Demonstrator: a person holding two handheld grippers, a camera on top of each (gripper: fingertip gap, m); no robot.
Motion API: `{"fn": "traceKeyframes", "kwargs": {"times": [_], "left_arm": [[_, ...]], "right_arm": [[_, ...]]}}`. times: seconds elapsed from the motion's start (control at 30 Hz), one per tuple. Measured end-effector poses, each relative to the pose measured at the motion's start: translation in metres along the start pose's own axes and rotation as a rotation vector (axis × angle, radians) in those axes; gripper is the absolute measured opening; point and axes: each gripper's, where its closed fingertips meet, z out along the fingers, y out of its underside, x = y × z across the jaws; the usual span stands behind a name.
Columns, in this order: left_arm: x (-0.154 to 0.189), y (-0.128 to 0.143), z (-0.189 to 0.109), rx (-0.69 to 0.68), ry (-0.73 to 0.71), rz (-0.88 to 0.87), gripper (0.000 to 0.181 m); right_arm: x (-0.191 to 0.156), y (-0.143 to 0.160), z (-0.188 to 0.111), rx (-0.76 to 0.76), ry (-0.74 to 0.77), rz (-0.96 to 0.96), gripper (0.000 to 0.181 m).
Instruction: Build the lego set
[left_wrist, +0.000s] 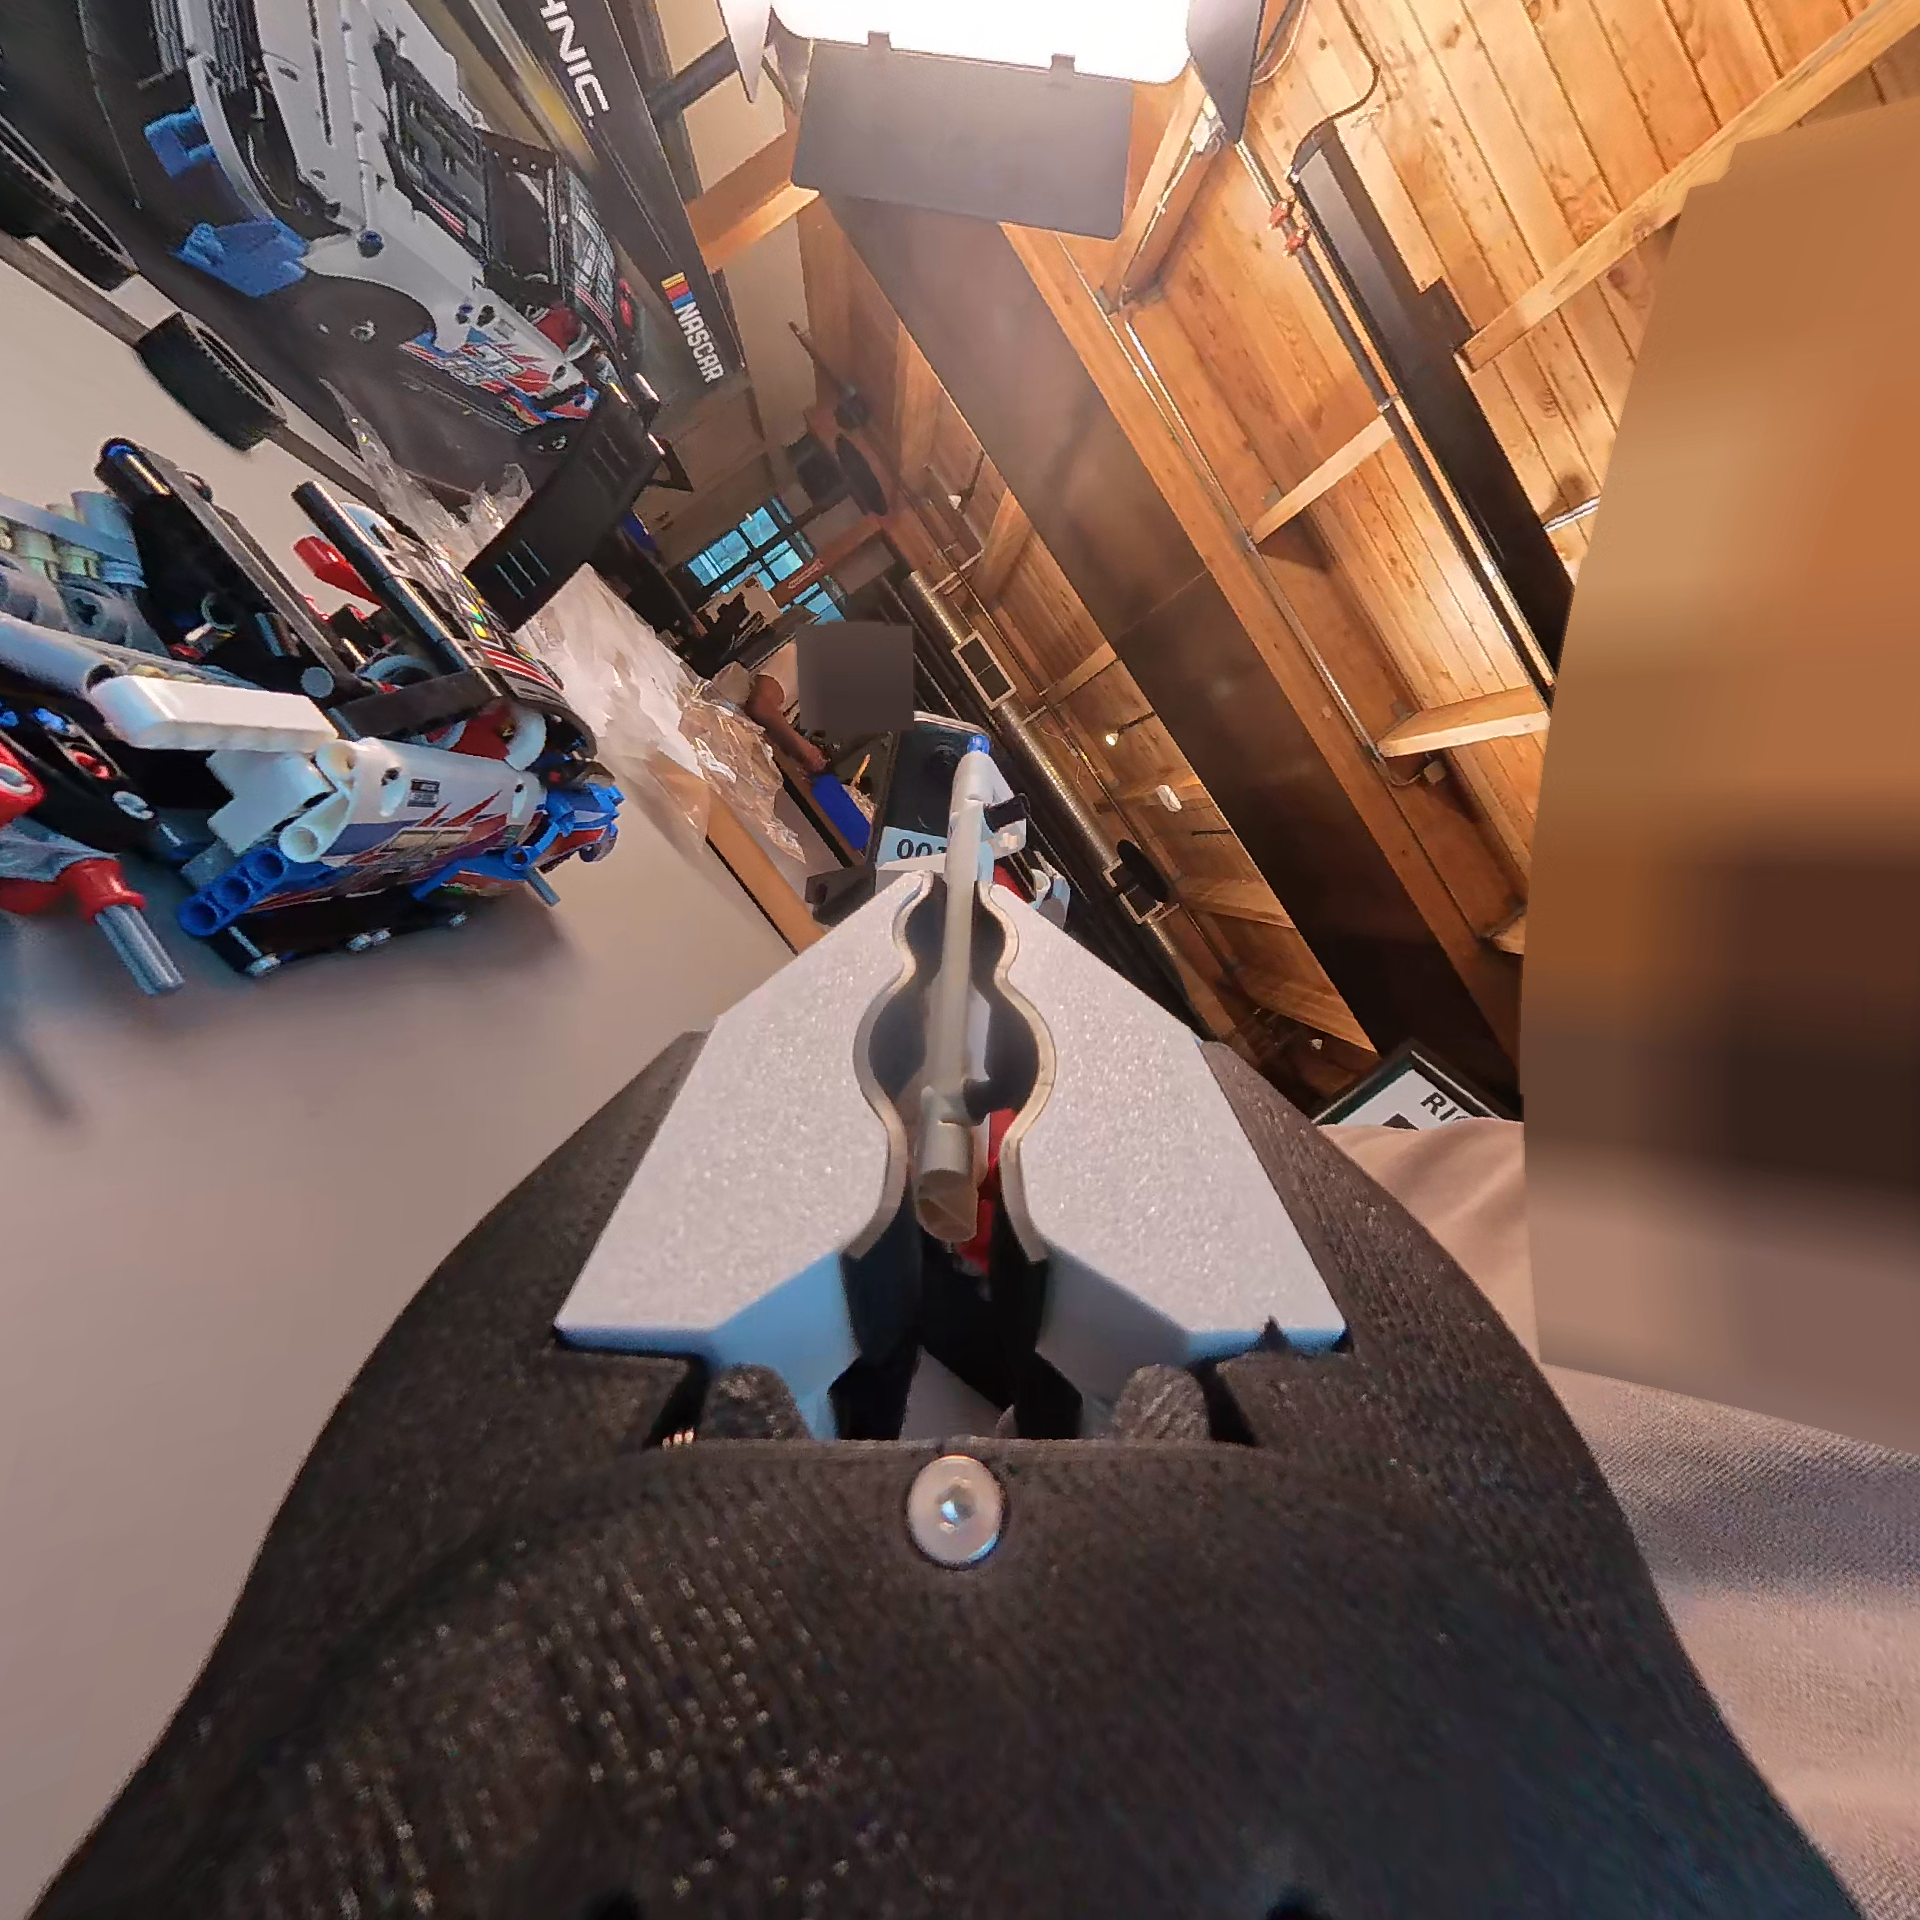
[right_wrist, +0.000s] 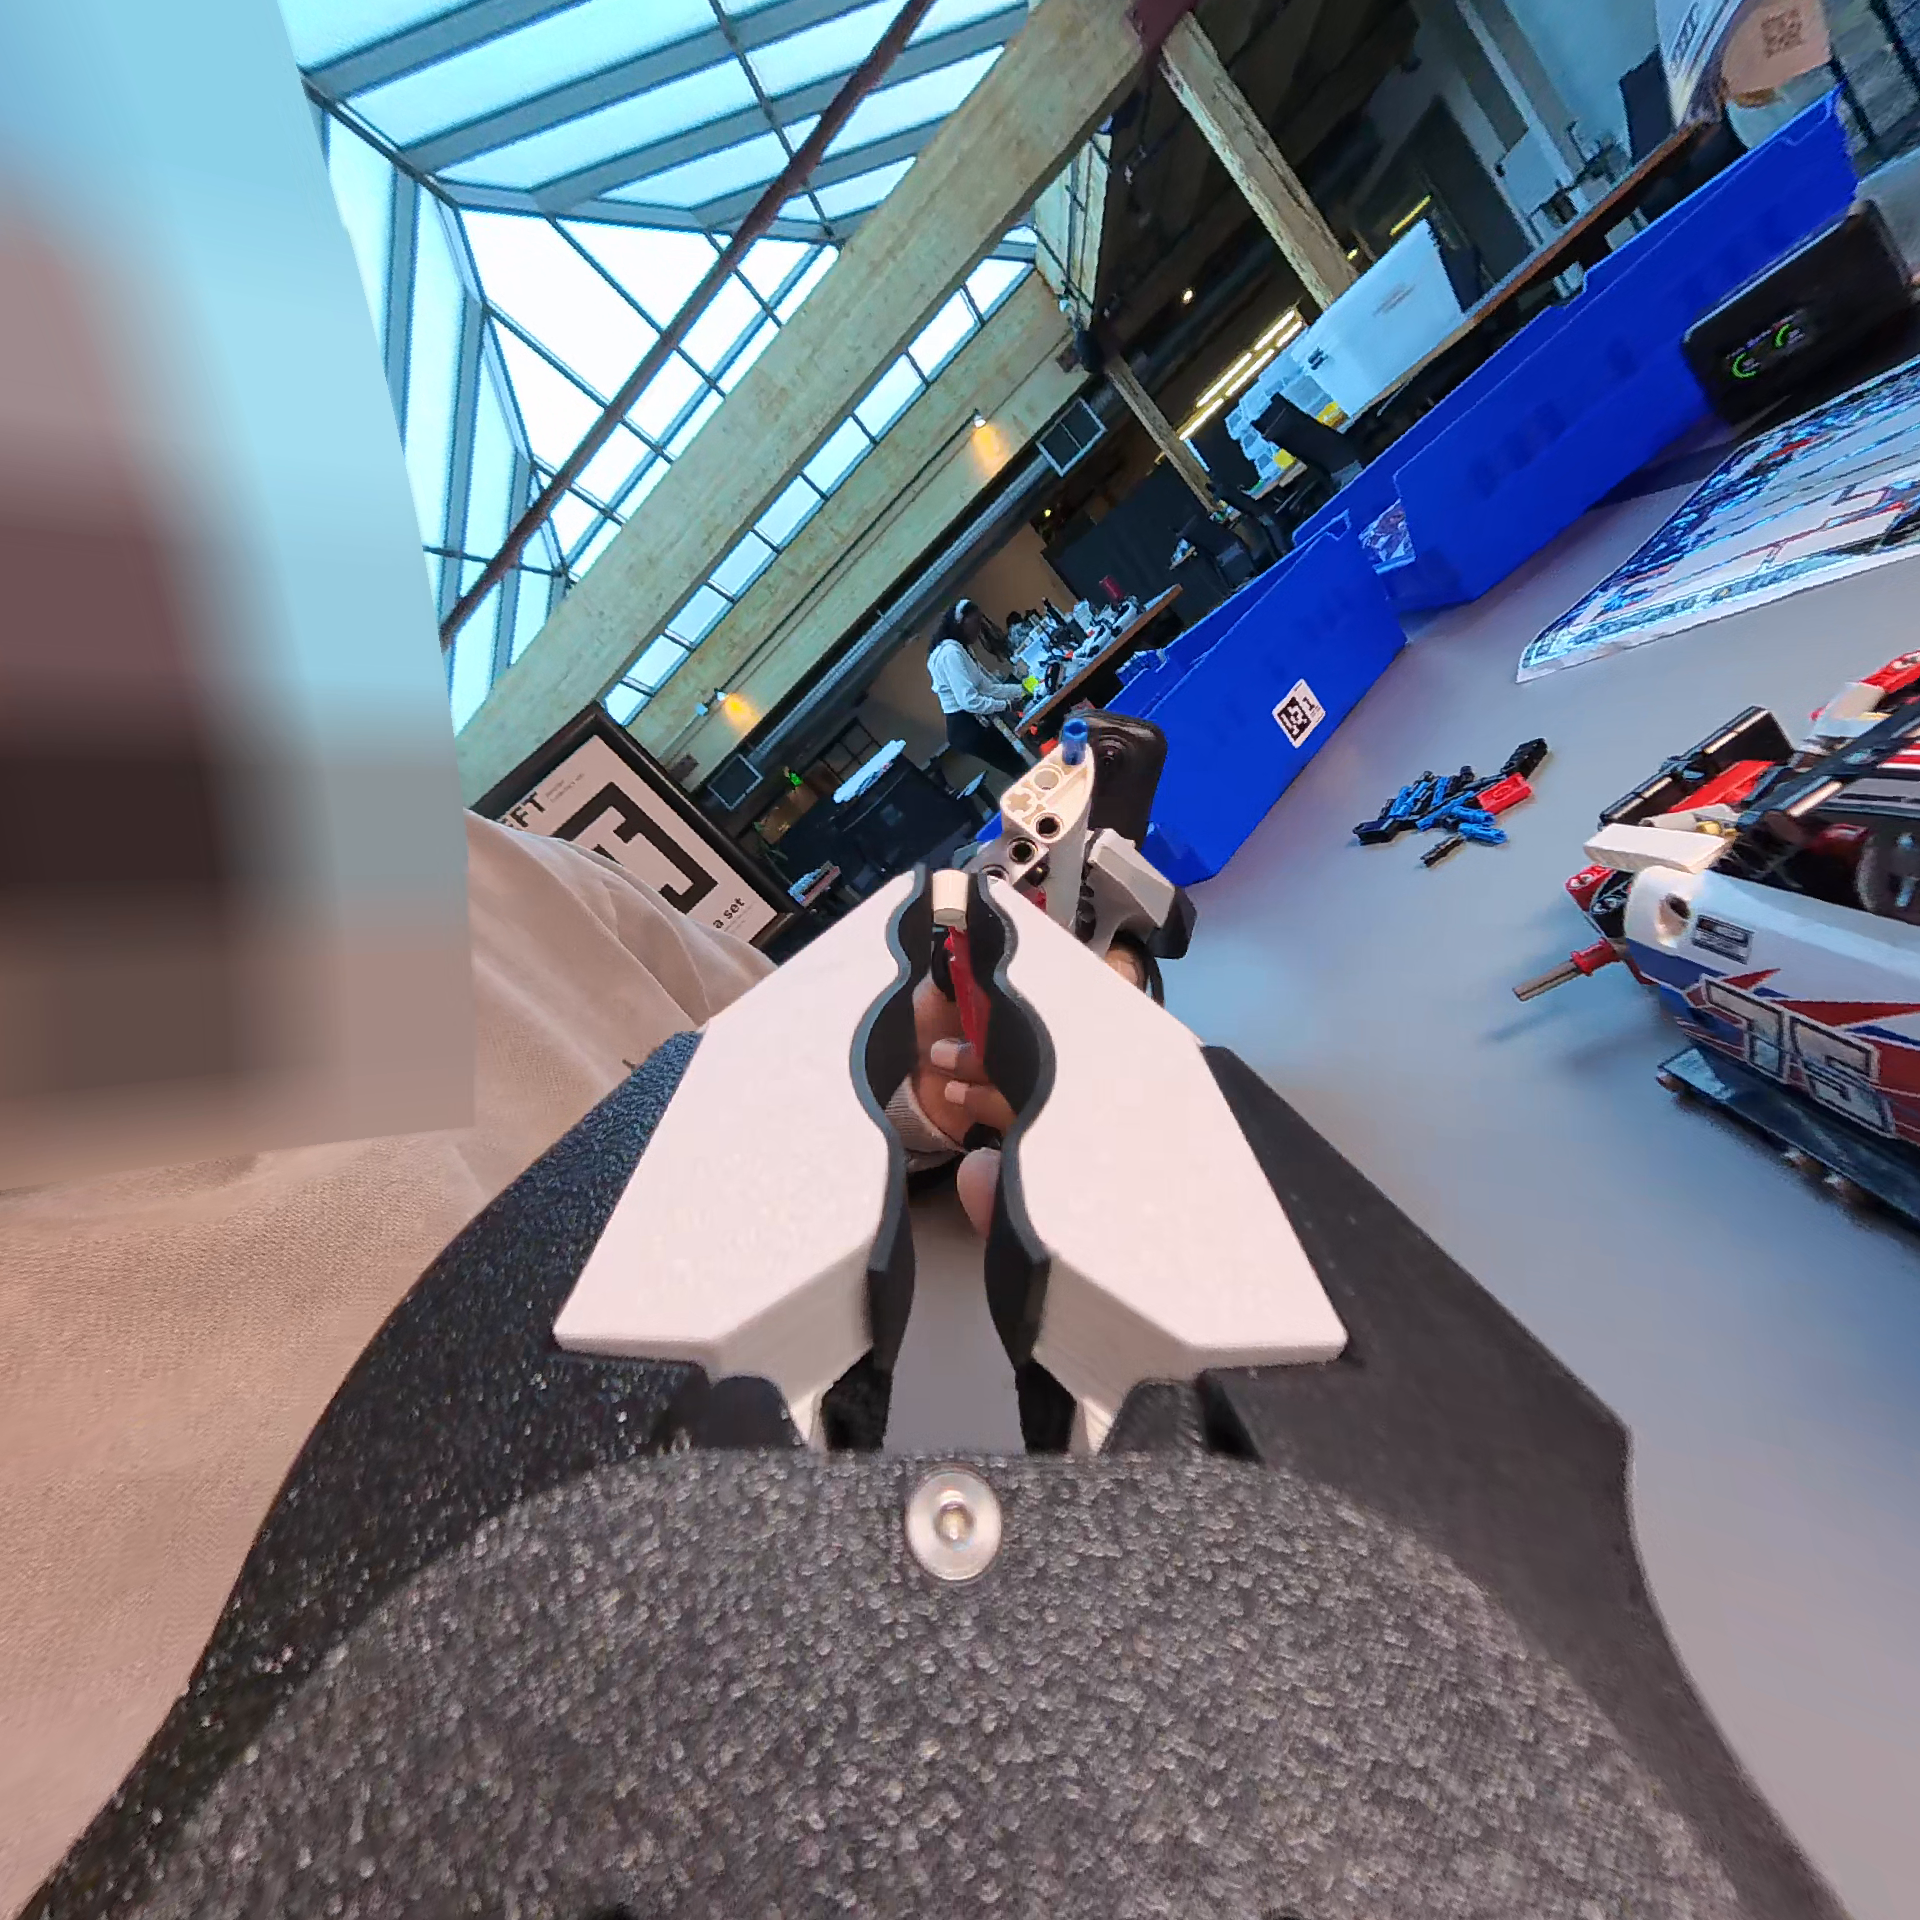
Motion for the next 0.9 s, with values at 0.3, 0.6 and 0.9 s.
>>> {"fn": "traceKeyframes", "kwargs": {"times": [0.3,0.6,0.9], "left_arm": [[0.006,-0.001,0.0,0.004,-0.008,0.06,0.001],[0.011,-0.006,0.001,0.003,0.004,0.091,0.001],[0.014,-0.011,0.0,0.067,0.058,0.04,0.002]], "right_arm": [[-0.005,-0.001,0.002,0.01,-0.018,-0.026,0.004],[-0.015,0.0,0.009,0.015,-0.031,-0.067,0.003],[0.0,-0.008,0.004,0.097,0.008,0.005,0.004]]}}
